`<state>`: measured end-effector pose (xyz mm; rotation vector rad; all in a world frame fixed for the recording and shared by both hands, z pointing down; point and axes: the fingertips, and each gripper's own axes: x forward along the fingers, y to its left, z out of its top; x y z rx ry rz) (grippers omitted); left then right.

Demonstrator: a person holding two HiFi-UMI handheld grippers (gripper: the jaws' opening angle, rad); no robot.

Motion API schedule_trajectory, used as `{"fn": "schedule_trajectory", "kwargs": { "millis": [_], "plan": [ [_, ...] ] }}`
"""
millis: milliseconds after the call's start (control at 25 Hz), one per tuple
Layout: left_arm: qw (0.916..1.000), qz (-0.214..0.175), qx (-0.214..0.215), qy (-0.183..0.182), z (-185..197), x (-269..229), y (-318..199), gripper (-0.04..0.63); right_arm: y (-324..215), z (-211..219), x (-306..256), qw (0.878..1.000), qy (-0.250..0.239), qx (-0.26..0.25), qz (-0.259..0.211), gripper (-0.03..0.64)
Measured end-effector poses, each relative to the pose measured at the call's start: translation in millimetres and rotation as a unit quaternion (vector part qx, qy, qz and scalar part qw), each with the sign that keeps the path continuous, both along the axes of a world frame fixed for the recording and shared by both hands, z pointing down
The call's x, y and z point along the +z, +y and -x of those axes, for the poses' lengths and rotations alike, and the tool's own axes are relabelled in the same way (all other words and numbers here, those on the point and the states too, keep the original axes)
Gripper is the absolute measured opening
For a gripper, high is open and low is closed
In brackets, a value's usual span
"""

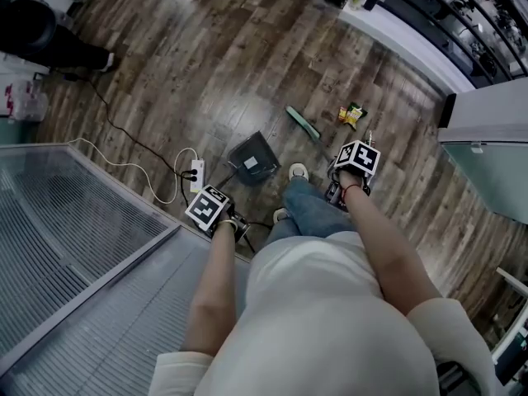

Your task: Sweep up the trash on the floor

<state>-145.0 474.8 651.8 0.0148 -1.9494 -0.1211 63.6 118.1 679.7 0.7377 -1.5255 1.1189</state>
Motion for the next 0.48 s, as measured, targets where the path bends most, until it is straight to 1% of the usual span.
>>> {"fn": "schedule_trajectory", "kwargs": {
  "millis": [200,480],
  "plan": [
    [0.9999,0.006,-0.008,-0.002,7,2,-8,0.087,-6,12,2,1.000,0.008,-0.020,-0.004,0.101],
    [0.9999,0.016,-0.002,-0.001,12,4,-17,0.086,-9,21,7,0.997,0.028,-0.065,-0.013,0.101]
  ]
}}
